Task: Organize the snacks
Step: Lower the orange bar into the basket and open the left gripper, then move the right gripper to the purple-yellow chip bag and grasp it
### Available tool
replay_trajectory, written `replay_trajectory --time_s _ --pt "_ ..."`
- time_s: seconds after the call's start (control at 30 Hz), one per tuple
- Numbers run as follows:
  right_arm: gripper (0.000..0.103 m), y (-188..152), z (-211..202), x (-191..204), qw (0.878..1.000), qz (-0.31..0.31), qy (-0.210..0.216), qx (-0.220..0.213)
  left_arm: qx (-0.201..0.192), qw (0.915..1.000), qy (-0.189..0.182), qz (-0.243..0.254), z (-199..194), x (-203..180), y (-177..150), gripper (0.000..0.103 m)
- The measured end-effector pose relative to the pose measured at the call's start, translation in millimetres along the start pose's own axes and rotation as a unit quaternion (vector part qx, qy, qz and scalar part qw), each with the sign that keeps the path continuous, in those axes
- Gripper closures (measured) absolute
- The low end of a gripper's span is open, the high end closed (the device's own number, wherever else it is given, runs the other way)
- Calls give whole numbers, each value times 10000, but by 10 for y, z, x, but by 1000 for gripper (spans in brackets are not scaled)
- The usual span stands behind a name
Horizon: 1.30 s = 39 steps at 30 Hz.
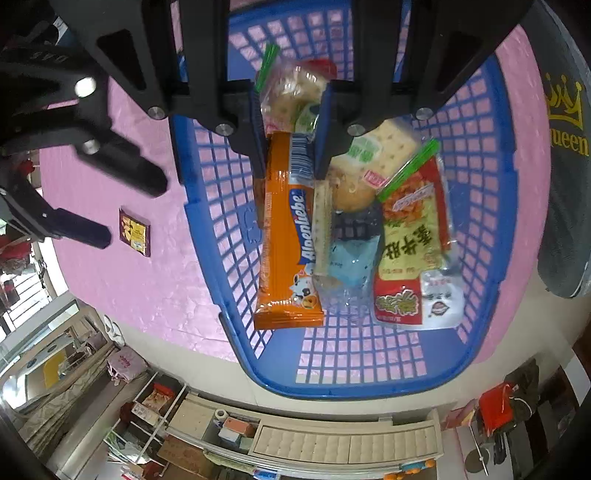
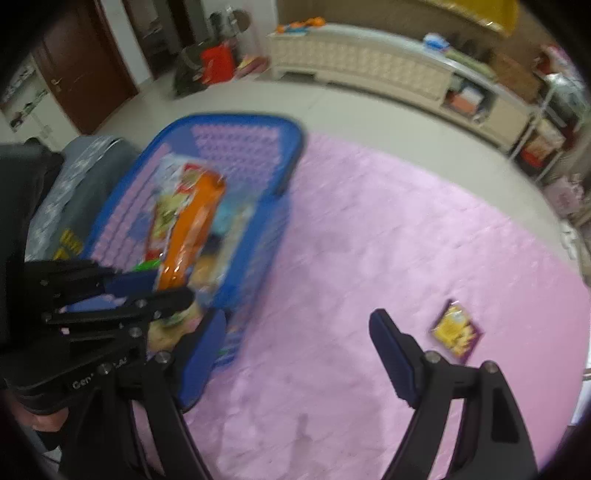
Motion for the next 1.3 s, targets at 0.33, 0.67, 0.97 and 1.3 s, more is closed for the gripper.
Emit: replay_trajectory --time_s 0.33,0.67,0.97,1.3 --pt "19 -109 91 -136 9993 231 76 291 26 9995 270 189 -91 -150 -63 49" --pt "19 -225 -297 -139 9994 305 120 97 -305 9985 322 321 -572 -289 -240 40" --pt "19 -325 -501 -271 9991 418 76 15 -492 9978 297 317 -763 -401 -278 36" --pt "19 -449 -355 -702 9936 1062 129 363 -503 9974 506 -113 -704 -192 -148 33"
Point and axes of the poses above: each gripper's, at about its wrist camera, not at the fingertips, and z roughly the way its jaws point, x to its left, y to its top, the point moved 4 cm from there along z, roughly the way its jaws point, and after that the axes turned 10 degrees about -y, right-handed, at the moved point
